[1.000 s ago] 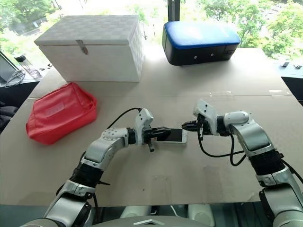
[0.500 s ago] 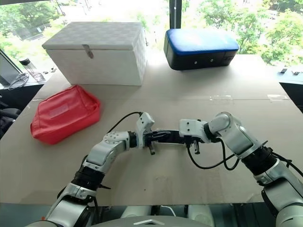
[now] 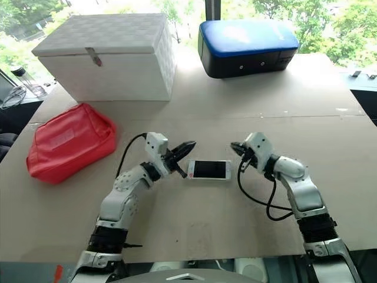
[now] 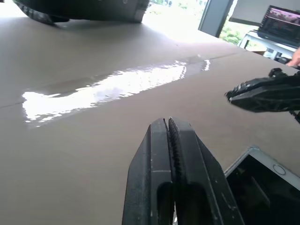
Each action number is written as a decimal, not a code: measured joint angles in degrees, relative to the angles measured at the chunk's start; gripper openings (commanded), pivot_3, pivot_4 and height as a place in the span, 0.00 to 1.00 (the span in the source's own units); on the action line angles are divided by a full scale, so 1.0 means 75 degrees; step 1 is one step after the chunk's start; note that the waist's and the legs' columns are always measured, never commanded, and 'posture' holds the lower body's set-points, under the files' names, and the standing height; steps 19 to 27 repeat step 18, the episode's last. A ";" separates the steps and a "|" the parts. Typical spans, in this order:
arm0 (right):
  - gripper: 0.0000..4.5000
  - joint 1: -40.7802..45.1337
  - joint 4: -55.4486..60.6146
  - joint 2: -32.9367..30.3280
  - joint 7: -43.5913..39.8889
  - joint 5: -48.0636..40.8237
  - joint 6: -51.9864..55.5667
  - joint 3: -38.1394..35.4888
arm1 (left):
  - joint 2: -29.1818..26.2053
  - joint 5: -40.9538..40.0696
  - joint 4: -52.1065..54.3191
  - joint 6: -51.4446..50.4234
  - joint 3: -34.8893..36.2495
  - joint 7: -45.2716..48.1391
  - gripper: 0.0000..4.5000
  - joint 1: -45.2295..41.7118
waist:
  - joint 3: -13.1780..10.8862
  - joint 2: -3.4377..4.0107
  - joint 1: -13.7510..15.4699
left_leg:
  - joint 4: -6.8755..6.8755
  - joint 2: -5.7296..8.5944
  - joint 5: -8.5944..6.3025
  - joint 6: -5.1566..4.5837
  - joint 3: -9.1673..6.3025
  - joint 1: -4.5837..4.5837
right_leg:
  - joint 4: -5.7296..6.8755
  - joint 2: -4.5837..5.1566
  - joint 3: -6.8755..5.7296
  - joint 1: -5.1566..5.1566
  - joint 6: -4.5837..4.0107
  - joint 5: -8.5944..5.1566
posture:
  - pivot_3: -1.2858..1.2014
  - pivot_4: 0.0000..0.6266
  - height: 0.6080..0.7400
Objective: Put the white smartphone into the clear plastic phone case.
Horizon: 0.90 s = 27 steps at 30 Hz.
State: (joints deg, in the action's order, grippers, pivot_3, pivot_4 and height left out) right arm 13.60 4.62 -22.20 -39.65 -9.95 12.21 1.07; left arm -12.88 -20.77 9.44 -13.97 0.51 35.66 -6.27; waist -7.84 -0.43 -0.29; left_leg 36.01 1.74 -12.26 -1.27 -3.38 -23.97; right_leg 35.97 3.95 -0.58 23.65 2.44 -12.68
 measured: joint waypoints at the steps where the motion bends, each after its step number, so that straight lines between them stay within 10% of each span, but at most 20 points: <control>1: 0.41 -0.0179 0.0169 0.0004 0.0114 -0.0061 0.0009 -0.0139 | -0.0039 -0.0195 0.0375 -0.0171 0.0149 -0.0094 0.39 0.0285 | -0.0007 0.0000 0.0006 | -0.0008 0.0001 -0.0009 -0.0013 0.0001 -0.0001 | -0.0013 0.0000 0.0000 0.0000 0.0002 -0.0002 | 0.52 0.24 1.00; 7: 1.00 -0.1822 0.1452 -0.0432 -0.0027 -0.0615 0.0065 -0.0580 | -0.0544 -0.1089 0.2492 -0.1033 0.0807 -0.0506 0.98 0.1830 | -0.0076 0.0007 0.0122 | 0.0016 0.0006 -0.0045 -0.0071 0.0010 0.0002 | -0.0016 0.0006 -0.0004 -0.0016 -0.0017 -0.0026 | 0.52 0.24 1.00; 16: 1.00 -0.4780 0.2495 -0.1598 -0.0798 -0.1282 -0.0003 -0.2202 | -0.1550 -0.1763 0.3685 -0.1517 0.1841 -0.0466 0.98 0.3722 | -0.0127 -0.0010 0.0134 | 0.0041 -0.0030 -0.0054 -0.0058 0.0014 0.0040 | -0.0001 0.0005 -0.0031 -0.0049 0.0016 -0.0046 | 0.52 0.24 1.00; 27: 1.00 -0.5089 0.2642 -0.1614 -0.0820 -0.1302 -0.0065 -0.2402 | -0.1666 -0.1771 0.3708 -0.1556 0.1909 -0.0409 0.98 0.3935 | -0.0128 -0.0011 0.0127 | 0.0042 -0.0037 -0.0055 -0.0057 0.0027 0.0043 | -0.0002 0.0006 -0.0030 -0.0048 0.0016 -0.0046 | 0.52 0.24 1.00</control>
